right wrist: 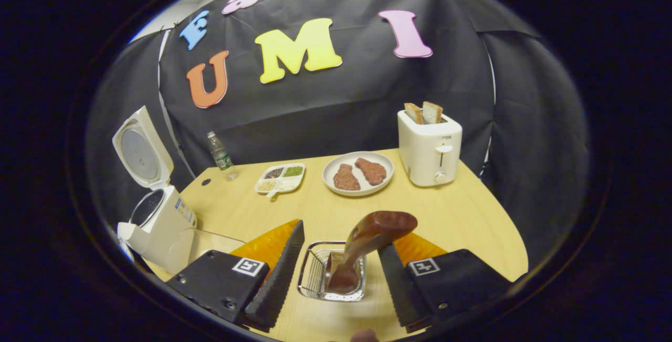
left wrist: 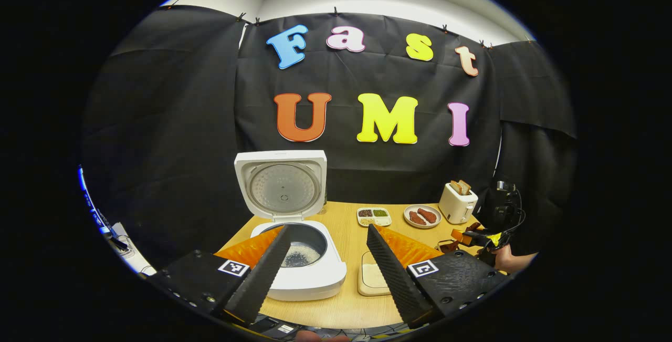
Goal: Close the left gripper, press the button to open the rice cooker; take a wooden spoon from the chopstick holder with the right hand, scoop a spoonful of rice and pour it into the rice cooker, then put the wooden spoon back into the chopstick holder.
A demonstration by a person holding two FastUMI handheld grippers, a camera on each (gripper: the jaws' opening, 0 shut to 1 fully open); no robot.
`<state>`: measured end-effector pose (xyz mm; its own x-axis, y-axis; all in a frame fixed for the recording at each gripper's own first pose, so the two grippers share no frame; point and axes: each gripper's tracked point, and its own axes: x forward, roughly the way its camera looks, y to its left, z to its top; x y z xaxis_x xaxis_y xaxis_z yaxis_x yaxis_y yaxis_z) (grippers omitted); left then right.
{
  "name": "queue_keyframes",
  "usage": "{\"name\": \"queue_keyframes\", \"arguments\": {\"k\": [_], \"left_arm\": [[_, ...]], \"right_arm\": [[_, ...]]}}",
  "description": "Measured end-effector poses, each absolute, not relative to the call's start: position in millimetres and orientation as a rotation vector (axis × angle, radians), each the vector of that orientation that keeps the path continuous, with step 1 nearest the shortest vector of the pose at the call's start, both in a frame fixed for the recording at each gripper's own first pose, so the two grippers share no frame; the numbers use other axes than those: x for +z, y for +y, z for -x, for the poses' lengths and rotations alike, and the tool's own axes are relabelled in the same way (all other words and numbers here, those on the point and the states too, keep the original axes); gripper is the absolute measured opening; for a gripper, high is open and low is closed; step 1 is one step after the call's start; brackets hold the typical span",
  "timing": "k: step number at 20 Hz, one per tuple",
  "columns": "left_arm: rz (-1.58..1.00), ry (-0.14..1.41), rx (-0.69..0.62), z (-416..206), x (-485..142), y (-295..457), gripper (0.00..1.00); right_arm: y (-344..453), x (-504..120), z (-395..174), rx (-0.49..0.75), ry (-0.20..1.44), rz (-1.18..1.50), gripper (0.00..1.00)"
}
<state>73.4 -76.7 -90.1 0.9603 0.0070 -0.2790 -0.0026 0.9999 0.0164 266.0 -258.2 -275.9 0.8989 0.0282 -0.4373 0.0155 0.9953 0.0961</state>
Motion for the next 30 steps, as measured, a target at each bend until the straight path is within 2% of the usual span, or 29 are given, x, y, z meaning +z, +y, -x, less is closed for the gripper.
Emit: {"name": "queue_keyframes", "arguments": {"k": [1, 4, 5, 9, 11, 15, 21, 25, 30], "left_arm": [[-0.01, 0.271, 0.008, -74.8, -87.4, -74.6, 0.94], [-0.007, 0.241, 0.036, -83.3, -76.9, -63.8, 0.94], [0.0, 0.227, 0.044, -86.9, -71.7, -61.1, 0.94], [0.018, 0.162, 0.067, -112.4, -47.4, -45.1, 0.94], [-0.001, 0.128, 0.085, -128.4, -29.9, -33.0, 0.94], [-0.021, 0.097, 0.156, -168.5, 0.0, -1.8, 0.94], [0.023, 0.142, 0.159, -235.5, 16.0, 27.5, 0.94], [0.023, 0.244, 0.149, -288.4, -17.6, 46.5, 0.94], [0.011, 0.318, 0.131, -346.8, -49.6, 67.0, 0.94]], "right_arm": [[-262.3, -267.0, -262.5, -0.01, 0.44, -0.103, 0.89], [-273.7, -227.9, -252.1, -0.061, 0.371, -0.099, 0.89], [-273.0, -213.4, -247.1, -0.066, 0.348, -0.098, 0.93], [-265.1, -145.6, -223.4, -0.065, 0.23, -0.042, 0.96], [-253.8, -115.0, -207.5, -0.054, 0.181, -0.015, 1.0], [-221.3, -57.8, -172.2, -0.018, 0.073, -0.05, 1.0], [-186.0, -42.7, -125.4, -0.032, 0.05, -0.05, 1.0], [-179.4, -49.6, -97.7, -0.045, 0.1, 0.009, 1.0], [-190.9, -63.2, -53.1, -0.142, 0.144, 0.075, 1.0]]}}
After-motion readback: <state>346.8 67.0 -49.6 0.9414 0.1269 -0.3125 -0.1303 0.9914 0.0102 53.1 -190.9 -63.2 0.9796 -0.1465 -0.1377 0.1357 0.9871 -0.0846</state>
